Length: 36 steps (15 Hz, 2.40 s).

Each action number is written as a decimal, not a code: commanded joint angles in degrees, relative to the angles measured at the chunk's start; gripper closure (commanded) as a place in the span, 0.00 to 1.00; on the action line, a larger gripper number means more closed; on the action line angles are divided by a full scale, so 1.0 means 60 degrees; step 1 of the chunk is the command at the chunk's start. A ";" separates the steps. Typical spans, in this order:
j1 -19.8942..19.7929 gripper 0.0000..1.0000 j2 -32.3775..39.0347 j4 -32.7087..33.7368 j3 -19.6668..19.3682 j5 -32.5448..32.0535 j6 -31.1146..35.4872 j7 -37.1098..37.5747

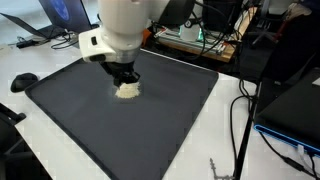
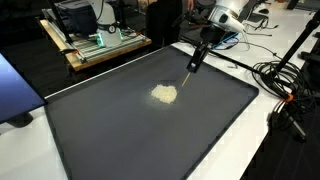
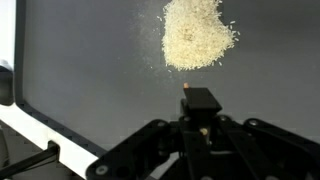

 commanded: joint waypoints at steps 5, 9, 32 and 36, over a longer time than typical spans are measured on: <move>-0.1317 0.97 -0.0736 -0.0668 -0.0106 0.3409 0.0374 -0.2874; -0.1948 0.97 -0.0903 -0.1096 -0.0160 0.4619 0.0677 -0.3771; -0.4674 0.97 -0.0204 -0.1173 -0.0123 0.9507 0.0903 -0.6860; -0.5525 0.97 0.0403 -0.0738 0.0014 1.0779 0.0402 -0.7909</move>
